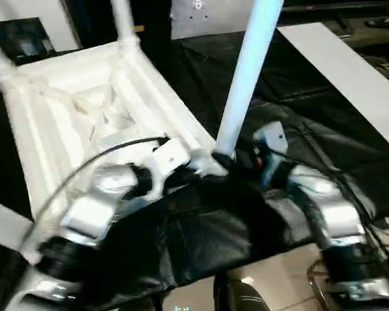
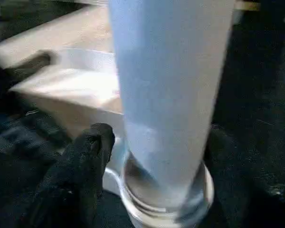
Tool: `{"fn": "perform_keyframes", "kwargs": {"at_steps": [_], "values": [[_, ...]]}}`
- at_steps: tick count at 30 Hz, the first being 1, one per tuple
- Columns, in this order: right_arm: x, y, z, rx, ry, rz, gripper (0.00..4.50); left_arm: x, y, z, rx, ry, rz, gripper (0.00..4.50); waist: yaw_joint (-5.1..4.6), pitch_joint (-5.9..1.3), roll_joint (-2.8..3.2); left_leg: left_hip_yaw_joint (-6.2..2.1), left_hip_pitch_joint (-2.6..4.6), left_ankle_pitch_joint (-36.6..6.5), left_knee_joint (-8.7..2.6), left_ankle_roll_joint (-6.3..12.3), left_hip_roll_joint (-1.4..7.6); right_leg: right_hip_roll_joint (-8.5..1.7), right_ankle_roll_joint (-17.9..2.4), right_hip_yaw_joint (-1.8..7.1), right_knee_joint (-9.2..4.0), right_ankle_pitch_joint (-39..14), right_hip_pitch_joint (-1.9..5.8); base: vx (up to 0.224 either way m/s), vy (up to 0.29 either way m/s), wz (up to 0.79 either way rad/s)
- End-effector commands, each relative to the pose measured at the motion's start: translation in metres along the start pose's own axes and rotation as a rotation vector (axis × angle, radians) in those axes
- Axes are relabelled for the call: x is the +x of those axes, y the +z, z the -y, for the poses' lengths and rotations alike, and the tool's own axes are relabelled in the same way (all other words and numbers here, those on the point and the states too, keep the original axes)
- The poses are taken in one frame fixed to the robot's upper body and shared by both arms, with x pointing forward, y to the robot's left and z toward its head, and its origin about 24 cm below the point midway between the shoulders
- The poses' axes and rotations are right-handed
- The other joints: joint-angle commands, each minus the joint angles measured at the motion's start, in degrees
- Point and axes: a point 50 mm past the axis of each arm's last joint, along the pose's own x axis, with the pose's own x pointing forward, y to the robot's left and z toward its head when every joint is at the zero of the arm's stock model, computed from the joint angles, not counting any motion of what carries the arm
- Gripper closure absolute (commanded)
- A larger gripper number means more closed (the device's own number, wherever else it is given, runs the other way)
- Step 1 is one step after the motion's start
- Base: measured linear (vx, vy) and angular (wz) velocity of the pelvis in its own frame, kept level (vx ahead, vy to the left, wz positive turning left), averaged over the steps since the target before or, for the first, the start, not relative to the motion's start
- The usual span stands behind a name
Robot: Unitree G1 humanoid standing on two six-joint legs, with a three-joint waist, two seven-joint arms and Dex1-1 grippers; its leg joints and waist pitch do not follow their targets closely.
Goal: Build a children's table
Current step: Rotate leg to tighten
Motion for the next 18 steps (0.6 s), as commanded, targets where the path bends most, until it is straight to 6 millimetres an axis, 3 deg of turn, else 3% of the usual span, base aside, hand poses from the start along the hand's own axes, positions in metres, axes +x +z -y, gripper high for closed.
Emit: {"fn": "perform_keyframes", "kwargs": {"at_steps": [1,2,11,14,15,18], "values": [[-0.004,0.0,0.0,-0.024,0.08,-0.007,0.87,0.002,-0.002,0.007,0.052,-0.125,-0.01,4.5,0.27,-4.52,-0.19,-1.34,1.96,-12.8,-3.29,5.94,3.72,-3.44,-12.4,2.63,-3.45,-16.8,3.05,0.0,0.0,0.0],[-0.004,0.0,0.0,-0.025,0.093,-0.012,0.71,0.001,-0.003,0.008,0.058,-0.144,-0.013,4.5,0.37,-4.55,-0.16,-1.36,1.88,-12.5,-3.31,5.7,3.73,-3.45,-12.5,2.63,-3.27,-17.0,3.15,0.0,0.0,0.0],[-0.019,0.005,0.002,-0.083,0.411,-0.069,0.71,-0.008,-0.003,0.013,0.139,-0.411,-0.026,4.5,1.11,-4.74,-0.34,-1.49,2.03,-13.4,-3.26,4.7,3.95,-3.55,-13.0,2.57,-2.99,-18.6,3.18,0.0,0.0,0.0],[-0.019,0.005,0.001,-0.082,0.472,-0.079,0.97,-0.008,-0.004,0.013,0.158,-0.454,-0.035,4.5,1.3,-4.68,-0.36,-1.52,2.04,-14.1,-3.29,4.28,4.02,-3.6,-13.1,2.57,-3.03,-19.8,3.19,0.0,0.0,0.0],[-0.019,0.004,0.001,-0.078,0.49,-0.083,1.09,-0.008,-0.004,0.013,0.165,-0.462,-0.038,4.5,1.38,-4.7,-0.61,-1.48,2.11,-14.2,-3.27,4.23,4.15,-3.62,-13.1,2.59,-3.03,-20.0,3.13,0.0,0.0,0.0],[-0.02,0.004,0.0,-0.072,0.523,-0.091,1.29,-0.009,-0.003,0.012,0.173,-0.473,-0.041,4.5,1.66,-4.52,-0.41,-1.59,2.28,-16.0,-3.41,3.28,4.26,-3.75,-12.6,2.61,-3.27,-22.9,2.95,0.0,0.0,0.0]]}}
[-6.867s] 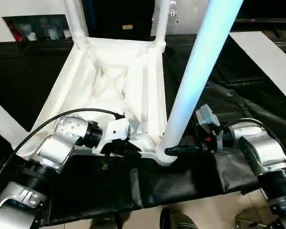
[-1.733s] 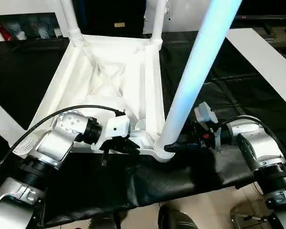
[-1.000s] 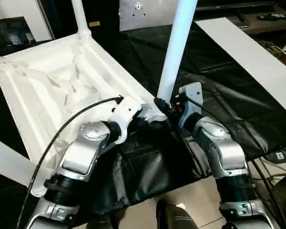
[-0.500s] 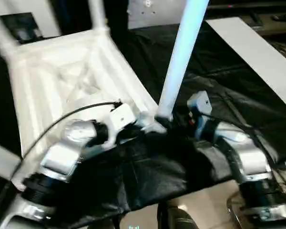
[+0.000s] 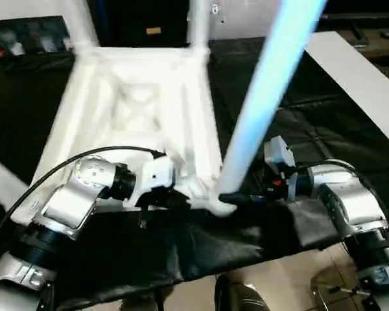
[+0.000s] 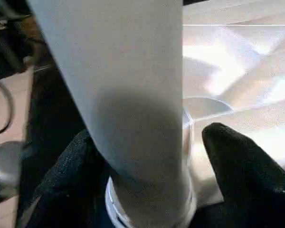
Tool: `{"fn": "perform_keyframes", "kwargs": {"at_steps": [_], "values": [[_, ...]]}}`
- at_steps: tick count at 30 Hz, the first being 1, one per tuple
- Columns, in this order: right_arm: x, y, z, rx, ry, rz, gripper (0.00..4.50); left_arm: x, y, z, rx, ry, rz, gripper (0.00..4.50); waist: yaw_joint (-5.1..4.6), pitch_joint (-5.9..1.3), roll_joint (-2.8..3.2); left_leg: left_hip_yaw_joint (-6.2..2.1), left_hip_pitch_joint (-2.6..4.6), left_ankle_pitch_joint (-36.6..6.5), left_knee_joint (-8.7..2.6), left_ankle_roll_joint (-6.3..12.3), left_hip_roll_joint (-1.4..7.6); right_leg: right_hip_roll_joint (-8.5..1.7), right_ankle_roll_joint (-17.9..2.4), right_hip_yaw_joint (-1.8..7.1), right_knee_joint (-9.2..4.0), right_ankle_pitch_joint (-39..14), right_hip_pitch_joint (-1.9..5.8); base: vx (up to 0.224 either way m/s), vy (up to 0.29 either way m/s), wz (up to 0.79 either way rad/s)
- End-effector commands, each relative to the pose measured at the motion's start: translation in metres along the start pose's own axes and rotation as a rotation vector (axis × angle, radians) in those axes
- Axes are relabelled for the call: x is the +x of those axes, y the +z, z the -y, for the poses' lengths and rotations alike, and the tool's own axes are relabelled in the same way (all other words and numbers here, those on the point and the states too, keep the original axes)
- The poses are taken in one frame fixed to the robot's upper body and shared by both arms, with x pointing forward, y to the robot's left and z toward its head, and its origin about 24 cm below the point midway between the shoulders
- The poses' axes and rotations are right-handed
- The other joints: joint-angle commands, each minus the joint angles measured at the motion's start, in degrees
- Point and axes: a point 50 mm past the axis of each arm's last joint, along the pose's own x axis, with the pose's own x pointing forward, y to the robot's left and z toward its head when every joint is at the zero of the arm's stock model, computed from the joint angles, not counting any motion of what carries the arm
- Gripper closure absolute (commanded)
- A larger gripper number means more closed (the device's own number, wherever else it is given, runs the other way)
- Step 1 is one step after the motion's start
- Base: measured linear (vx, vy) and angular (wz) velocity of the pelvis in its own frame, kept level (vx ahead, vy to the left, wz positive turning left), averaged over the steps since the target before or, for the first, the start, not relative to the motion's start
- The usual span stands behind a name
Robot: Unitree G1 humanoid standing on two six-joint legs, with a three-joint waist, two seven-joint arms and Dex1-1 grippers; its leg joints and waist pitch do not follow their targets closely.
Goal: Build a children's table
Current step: Rotate leg to tighten
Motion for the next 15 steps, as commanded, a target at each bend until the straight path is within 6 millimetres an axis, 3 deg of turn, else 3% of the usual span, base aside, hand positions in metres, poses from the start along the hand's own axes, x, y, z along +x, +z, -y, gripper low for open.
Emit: {"fn": "perform_keyframes", "kwargs": {"at_steps": [1,7,9,15], "values": [[-0.001,0.0031,-0.0001,-0.013,0.039,0.002,1.44,0.0083,0.0045,0.0051,0.04,-0.102,-0.001,4.5,-0.36,-4.5,-0.26,-1.68,2.3,-16.7,-4.32,2.85,4.12,-3.75,-12.4,2.52,-3.56,-23.8,2.59,0.0,0.0,0.0],[-0.001,0.0004,-0.0017,-0.005,0.103,-0.012,1.93,0.0066,0.0032,0.0034,0.055,-0.135,-0.01,4.5,-0.36,-4.45,-0.35,-1.83,2.36,-18.4,-4.36,1.82,4.14,-3.98,-12.1,2.55,-3.66,-25.5,2.53,0.0,0.0,0.0],[-0.0008,0.0005,-0.0025,0.001,0.115,-0.011,2.09,0.0064,0.003,0.0026,0.056,-0.135,-0.011,4.5,-0.27,-4.44,-0.11,-1.85,2.32,-17.9,-4.42,1.83,4.14,-3.94,-12.2,2.56,-3.57,-24.7,2.56,0.0,0.0,0.0],[0.001,0.0004,-0.0041,0.014,0.126,-0.004,2.44,0.0061,0.002,0.001,0.051,-0.128,-0.009,4.5,-0.21,-4.59,-0.29,-1.73,2.16,-16.6,-4.32,2.39,4.12,-3.87,-13.1,2.52,-3.28,-22.4,2.78,0.0,0.0,0.0]]}}
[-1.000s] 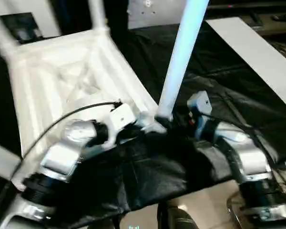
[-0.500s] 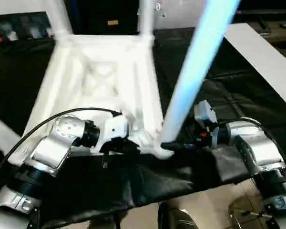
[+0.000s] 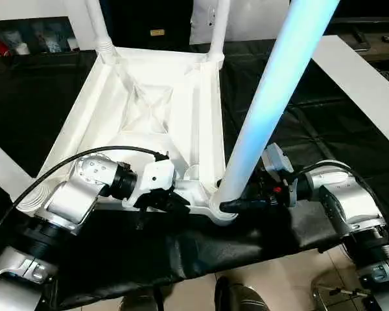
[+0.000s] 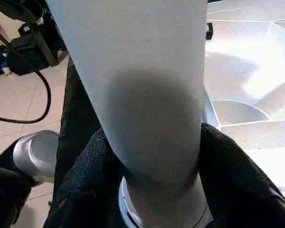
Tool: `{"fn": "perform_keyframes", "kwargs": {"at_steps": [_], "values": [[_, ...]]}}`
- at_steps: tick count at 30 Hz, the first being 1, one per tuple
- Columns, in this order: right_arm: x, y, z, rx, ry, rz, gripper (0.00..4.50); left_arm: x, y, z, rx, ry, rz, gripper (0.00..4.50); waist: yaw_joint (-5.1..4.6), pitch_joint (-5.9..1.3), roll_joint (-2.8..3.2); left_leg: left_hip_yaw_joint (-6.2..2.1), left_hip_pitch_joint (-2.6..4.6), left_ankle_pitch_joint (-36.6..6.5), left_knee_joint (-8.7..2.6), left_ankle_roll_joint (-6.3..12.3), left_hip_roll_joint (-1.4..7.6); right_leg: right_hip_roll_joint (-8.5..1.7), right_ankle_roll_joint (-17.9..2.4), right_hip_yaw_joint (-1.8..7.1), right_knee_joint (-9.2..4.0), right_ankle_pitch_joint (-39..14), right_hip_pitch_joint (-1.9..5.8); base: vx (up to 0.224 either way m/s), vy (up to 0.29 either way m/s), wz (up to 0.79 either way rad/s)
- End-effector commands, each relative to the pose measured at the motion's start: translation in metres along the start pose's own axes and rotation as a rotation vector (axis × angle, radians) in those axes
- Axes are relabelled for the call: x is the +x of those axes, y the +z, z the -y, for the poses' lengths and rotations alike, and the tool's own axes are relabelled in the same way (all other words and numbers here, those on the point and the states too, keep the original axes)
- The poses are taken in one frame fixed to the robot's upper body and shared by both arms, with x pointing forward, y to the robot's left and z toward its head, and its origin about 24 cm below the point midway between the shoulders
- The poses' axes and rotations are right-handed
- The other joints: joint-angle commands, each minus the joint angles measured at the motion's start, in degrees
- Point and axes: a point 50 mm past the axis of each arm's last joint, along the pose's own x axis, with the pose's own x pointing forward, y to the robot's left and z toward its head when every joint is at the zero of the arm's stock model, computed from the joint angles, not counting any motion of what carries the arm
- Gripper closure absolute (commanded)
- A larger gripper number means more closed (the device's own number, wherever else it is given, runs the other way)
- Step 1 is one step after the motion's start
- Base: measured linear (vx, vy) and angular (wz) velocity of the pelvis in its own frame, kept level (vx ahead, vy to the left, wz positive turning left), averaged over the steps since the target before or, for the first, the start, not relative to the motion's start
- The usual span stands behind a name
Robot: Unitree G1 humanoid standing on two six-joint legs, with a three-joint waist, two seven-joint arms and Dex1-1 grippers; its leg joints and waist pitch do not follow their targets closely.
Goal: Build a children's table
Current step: Rotate leg to tighten
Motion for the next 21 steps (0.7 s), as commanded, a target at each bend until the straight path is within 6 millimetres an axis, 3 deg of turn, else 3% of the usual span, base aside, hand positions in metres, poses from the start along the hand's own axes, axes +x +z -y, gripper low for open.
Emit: {"fn": "perform_keyframes", "kwargs": {"at_steps": [1,4,6,7,8,10,11,14,15,17,19,20,21], "values": [[0.002,0.004,-0.001,0.012,0.009,0.022,2.48,0.007,0.004,0.002,0.02,-0.047,0.006,4.5,-0.28,-4.43,-0.24,-1.71,2.14,-16.9,-4.59,2.41,4.09,-3.82,-13.3,2.6,-3.45,-23.0,2.49,0.0,0.0,0.0],[0.01,0.005,0.001,0.012,-0.062,0.036,2.49,0.008,0.004,-0.002,-0.033,0.035,0.012,4.5,-0.32,-4.22,-0.05,-1.79,2.18,-17.4,-4.74,1.99,4.16,-3.83,-12.8,2.62,-3.53,-24.3,2.32,0.0,0.0,0.0],[0.016,0.005,0.004,0.022,-0.129,0.028,2.51,0.009,0.005,-0.005,-0.067,0.087,0.021,4.5,-0.67,-4.0,-0.22,-2.03,2.16,-19.3,-4.89,0.73,3.98,-3.86,-11.9,2.55,-3.86,-27.7,2.24,0.0,0.0,0.0],[0.025,0.005,0.009,0.032,-0.229,0.024,2.51,0.013,0.009,-0.007,-0.127,0.153,0.069,4.5,-0.8,-3.78,0.19,-2.23,2.38,-21.0,-4.9,-0.14,3.93,-4.05,-11.0,2.52,-4.15,-30.8,2.04,0.0,0.0,0.0],[0.026,0.005,0.009,0.038,-0.241,0.026,2.51,0.013,0.01,-0.008,-0.132,0.16,0.074,4.5,-1.04,-3.68,0.04,-2.28,2.32,-21.6,-4.98,-0.63,3.89,-3.97,-10.6,2.48,-4.32,-31.9,1.96,0.0,0.0,0.0],[0.036,0.006,0.015,0.093,-0.35,0.056,2.52,0.019,0.015,-0.009,-0.172,0.223,0.108,4.5,-1.66,-3.48,-0.05,-2.81,2.14,-23.4,-5.02,-1.51,3.62,-4.13,-8.9,2.14,-4.69,-36.1,2.07,0.0,0.0,0.0],[0.048,0.008,0.02,0.156,-0.466,0.099,2.53,0.026,0.022,-0.012,-0.212,0.302,0.14,4.5,-2.23,-3.48,-0.26,-3.19,1.58,-23.8,-5.21,-1.87,3.55,-4.18,-7.6,1.85,-4.79,-38.1,2.44,0.0,0.0,0.0],[0.065,0.01,0.027,0.22,-0.645,0.131,2.53,0.037,0.032,-0.017,-0.271,0.427,0.178,4.5,-4.03,-3.29,-0.29,-3.67,1.57,-25.9,-4.99,-3.02,3.32,-4.33,-5.5,1.34,-5.49,-41.9,1.94,-0.01,0.006,-0.06],[0.071,0.01,0.03,0.231,-0.708,0.132,2.53,0.041,0.036,-0.019,-0.283,0.469,0.188,4.5,-4.58,-3.26,-0.51,-3.87,1.24,-26.5,-4.97,-2.68,3.06,-4.31,-4.3,0.76,-5.89,-43.1,2.19,-0.02,0.024,-0.2],[0.08,0.011,0.033,0.249,-0.8,0.134,2.53,0.048,0.043,-0.024,-0.312,0.553,0.208,4.5,-5.02,-3.22,-0.1,-4.1,1.22,-27.4,-5.17,-2.3,3.18,-4.41,-3.8,0.21,-6.17,-42.2,2.31,-0.015,0.024,-0.2],[0.086,0.014,0.035,0.27,-0.854,0.16,2.53,0.054,0.049,-0.026,-0.32,0.595,0.218,4.5,-5.09,-2.98,-0.15,-3.85,2.21,-28.8,-4.98,-1.7,2.95,-4.21,-3.3,0.05,-7.13,-41.7,1.41,0.0,0.0,0.0],[0.088,0.016,0.035,0.287,-0.858,0.191,2.18,0.057,0.052,-0.025,-0.324,0.601,0.226,4.5,-5.05,-2.91,-0.15,-3.78,2.46,-28.8,-4.83,-1.46,2.84,-4.22,-3.2,0.03,-7.39,-41.9,1.18,0.0,0.0,0.0],[0.089,0.018,0.034,0.305,-0.848,0.222,2.18,0.058,0.053,-0.025,-0.325,0.6,0.228,4.5,-5.08,-2.9,-0.25,-3.85,2.28,-28.8,-4.98,-1.02,2.83,-4.16,-3.0,-0.08,-7.37,-41.5,1.48,0.0,0.0,0.0]]}}
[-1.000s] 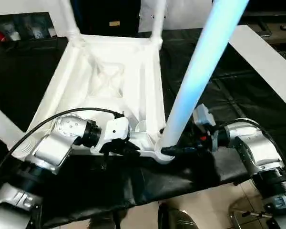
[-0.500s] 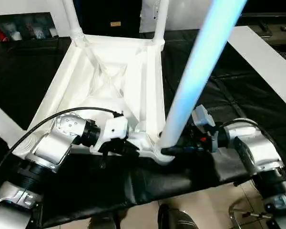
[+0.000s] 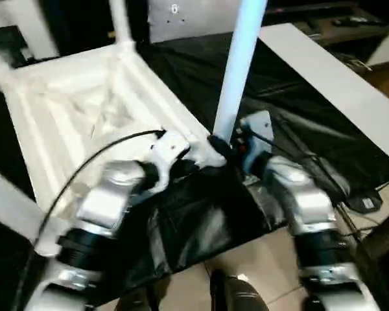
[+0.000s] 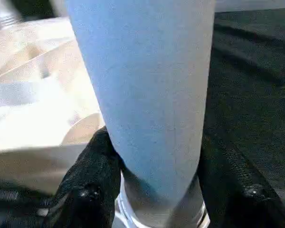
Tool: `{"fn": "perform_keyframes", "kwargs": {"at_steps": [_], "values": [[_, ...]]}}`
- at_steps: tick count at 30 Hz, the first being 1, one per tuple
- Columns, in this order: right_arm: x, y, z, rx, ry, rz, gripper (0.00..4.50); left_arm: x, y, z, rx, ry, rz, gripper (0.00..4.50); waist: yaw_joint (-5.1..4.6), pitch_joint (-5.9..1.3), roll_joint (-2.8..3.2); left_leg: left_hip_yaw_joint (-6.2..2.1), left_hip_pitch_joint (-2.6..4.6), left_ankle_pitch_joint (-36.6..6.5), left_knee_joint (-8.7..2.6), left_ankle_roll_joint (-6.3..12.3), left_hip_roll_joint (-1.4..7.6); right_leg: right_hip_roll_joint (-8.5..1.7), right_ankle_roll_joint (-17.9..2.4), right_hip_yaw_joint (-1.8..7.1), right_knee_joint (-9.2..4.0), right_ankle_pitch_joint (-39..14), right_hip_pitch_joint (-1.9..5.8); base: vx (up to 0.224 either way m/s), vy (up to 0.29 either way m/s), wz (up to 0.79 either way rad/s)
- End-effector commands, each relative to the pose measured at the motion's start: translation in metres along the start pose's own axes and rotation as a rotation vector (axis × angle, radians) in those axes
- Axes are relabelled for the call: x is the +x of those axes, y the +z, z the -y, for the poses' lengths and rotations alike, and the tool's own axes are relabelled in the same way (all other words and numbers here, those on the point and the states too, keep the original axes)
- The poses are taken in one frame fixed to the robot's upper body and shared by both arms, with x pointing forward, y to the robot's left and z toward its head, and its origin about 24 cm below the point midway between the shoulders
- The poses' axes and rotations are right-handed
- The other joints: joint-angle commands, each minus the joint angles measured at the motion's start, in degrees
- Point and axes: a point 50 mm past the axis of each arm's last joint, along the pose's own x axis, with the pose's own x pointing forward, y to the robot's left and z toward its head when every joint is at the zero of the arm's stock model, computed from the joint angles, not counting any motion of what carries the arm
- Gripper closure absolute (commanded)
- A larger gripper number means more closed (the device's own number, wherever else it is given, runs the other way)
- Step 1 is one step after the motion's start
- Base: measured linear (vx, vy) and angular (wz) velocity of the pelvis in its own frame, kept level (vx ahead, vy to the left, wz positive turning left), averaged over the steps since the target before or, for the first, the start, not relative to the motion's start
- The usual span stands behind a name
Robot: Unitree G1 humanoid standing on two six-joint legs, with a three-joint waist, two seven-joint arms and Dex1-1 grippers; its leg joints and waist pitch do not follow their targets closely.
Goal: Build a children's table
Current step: Rotate leg to tighten
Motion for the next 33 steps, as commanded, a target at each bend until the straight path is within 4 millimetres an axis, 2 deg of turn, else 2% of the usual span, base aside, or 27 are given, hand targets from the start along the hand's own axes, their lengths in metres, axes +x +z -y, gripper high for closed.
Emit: {"fn": "perform_keyframes", "kwargs": {"at_steps": [1,2,4,5,6,8,9,10,11,13,16,18,19,21,22,24,26,30,32,33], "values": [[0.011,-0.006,-0.033,0.086,0.147,-0.011,1.83,0.012,0.028,0.026,0.037,-0.091,0.128,4.5,0.09,-3.14,-0.17,-3.08,2.12,-28.8,-4.88,-0.84,3.1,-3.65,-3.2,1.48,-5.61,-40.4,2.14,0.0,0.0,0.0],[0.01,-0.006,-0.032,0.081,0.143,-0.008,1.82,0.012,0.027,0.026,0.045,-0.089,0.122,4.5,0.1,-3.33,-0.02,-3.07,1.97,-28.4,-5.18,-0.67,3.31,-3.58,-3.6,1.61,-5.31,-37.6,2.41,0.0,0.0,0.0],[0.005,-0.008,-0.027,0.039,0.142,-0.016,1.75,0.01,0.022,0.025,0.071,-0.082,0.095,4.5,0.31,-3.51,0.15,-2.76,1.85,-26.5,-5.62,-0.17,3.64,-3.41,-5.6,2.2,-4.7,-30.7,2.46,0.0,0.0,0.0],[0.005,-0.008,-0.027,0.039,0.142,-0.016,1.49,0.01,0.022,0.025,0.071,-0.082,0.095,4.5,0.32,-3.56,0.09,-2.63,1.8,-26.0,-5.62,-0.07,3.63,-3.42,-6.2,2.34,-4.54,-29.3,2.48,0.0,0.0,0.0],[0.004,-0.008,-0.025,0.033,0.141,-0.017,1.4,0.009,0.021,0.024,0.077,-0.085,0.09,4.5,0.41,-3.65,0.11,-2.42,1.76,-25.1,-5.63,0.15,3.64,-3.41,-7.3,2.56,-4.25,-27.2,2.56,0.0,0.0,0.0],[-0.004,-0.009,-0.016,-0.012,0.17,-0.014,1.34,0.003,0.015,0.018,0.099,-0.088,0.066,4.5,0.76,-3.78,0.31,-2.09,1.84,-24.1,-5.57,0.66,3.7,-3.36,-8.2,2.8,-4.02,-24.6,2.66,0.0,0.0,0.0],[-0.009,-0.007,-0.01,-0.033,0.187,-0.003,1.12,0.0,0.012,0.015,0.107,-0.096,0.054,4.5,0.9,-3.76,0.18,-1.89,1.74,-23.0,-5.53,1.11,3.67,-3.4,-8.8,2.95,-3.87,-23.2,2.75,0.0,0.0,0.0],[-0.016,-0.004,-0.001,-0.06,0.218,0.006,1.12,-0.005,0.009,0.011,0.138,-0.127,0.044,4.5,1.23,-3.83,0.4,-1.83,1.7,-22.1,-5.41,1.53,3.6,-3.55,-9.3,3.01,-3.74,-22.6,2.96,0.0,0.0,0.0],[-0.016,-0.004,-0.001,-0.06,0.218,0.006,0.9,-0.005,0.009,0.011,0.138,-0.127,0.044,4.5,1.29,-3.88,0.28,-1.75,1.71,-21.7,-5.36,1.86,3.58,-3.54,-9.4,3.05,-3.79,-22.2,3.03,0.0,0.0,0.0],[-0.023,-0.002,0.007,-0.096,0.269,0.003,0.86,-0.01,0.006,0.007,0.179,-0.16,0.036,4.5,1.6,-4.19,0.42,-1.43,1.82,-19.2,-5.13,2.97,3.63,-3.43,-10.9,3.11,-3.48,-19.2,3.1,0.0,0.0,0.0],[-0.035,0.002,0.021,-0.174,0.366,-0.014,0.52,-0.019,0.001,0.002,0.239,-0.24,0.022,4.5,2.17,-4.31,0.35,-1.16,1.96,-17.7,-4.89,3.97,3.73,-3.42,-11.7,3.1,-3.34,-18.8,3.1,0.0,0.0,0.0],[-0.04,0.005,0.025,-0.208,0.413,-0.023,0.52,-0.023,-0.003,0.003,0.253,-0.294,0.005,4.5,2.64,-4.38,0.45,-1.05,2.01,-16.2,-4.82,4.16,3.84,-3.33,-12.3,3.17,-3.06,-17.7,3.08,0.0,0.0,0.0],[-0.044,0.006,0.029,-0.23,0.453,-0.032,0.52,-0.026,-0.005,0.002,0.28,-0.336,-0.009,4.5,2.95,-4.47,0.12,-0.85,2.39,-16.5,-4.62,4.36,3.84,-3.22,-12.6,3.16,-3.12,-17.8,2.81,0.0,0.0,0.0],[-0.049,0.008,0.032,-0.249,0.518,-0.047,0.52,-0.03,-0.007,0.002,0.313,-0.397,-0.023,4.5,3.3,-4.4,0.26,-0.83,2.24,-15.9,-4.58,4.44,3.9,-3.26,-13.0,3.34,-2.75,-17.8,2.95,0.0,0.0,0.0],[-0.051,0.008,0.034,-0.26,0.563,-0.057,0.52,-0.032,-0.009,0.001,0.337,-0.43,-0.035,4.5,3.54,-4.49,0.14,-0.78,2.22,-15.4,-4.47,4.56,3.89,-3.26,-13.1,3.32,-2.6,-17.8,3.0,0.0,0.0,0.0],[-0.055,0.008,0.035,-0.274,0.643,-0.071,0.52,-0.035,-0.01,0.0,0.363,-0.481,-0.045,4.5,3.95,-4.61,0.23,-0.77,2.35,-15.1,-4.35,4.88,3.88,-3.27,-13.4,3.26,-2.53,-17.8,2.96,0.0,0.0,0.0],[-0.058,0.007,0.035,-0.283,0.708,-0.085,0.52,-0.036,-0.01,-0.001,0.374,-0.521,-0.043,4.5,4.0,-4.67,0.1,-0.79,2.13,-14.0,-4.38,4.83,4.03,-3.23,-13.9,3.23,-2.23,-16.4,3.16,0.0,0.0,0.0],[-0.062,0.007,0.035,-0.298,0.815,-0.102,0.52,-0.038,-0.008,-0.003,0.394,-0.574,-0.051,4.5,4.26,-4.71,0.06,-0.87,2.01,-13.7,-4.33,4.96,4.11,-3.3,-14.1,3.15,-2.15,-17.5,3.24,0.0,0.0,0.0],[-0.063,0.007,0.035,-0.304,0.872,-0.118,0.67,-0.039,-0.007,-0.005,0.412,-0.608,-0.056,4.5,4.39,-4.68,0.07,-0.93,2.05,-14.4,-4.35,4.86,4.1,-3.3,-13.9,3.07,-2.24,-18.8,3.23,0.0,0.0,0.0],[-0.063,0.007,0.035,-0.308,0.888,-0.122,0.89,-0.039,-0.007,-0.005,0.417,-0.619,-0.057,4.5,4.46,-4.66,0.05,-0.96,2.06,-14.9,-4.37,4.52,4.12,-3.32,-13.8,3.05,-2.27,-19.8,3.23,0.0,0.0,0.0]]}}
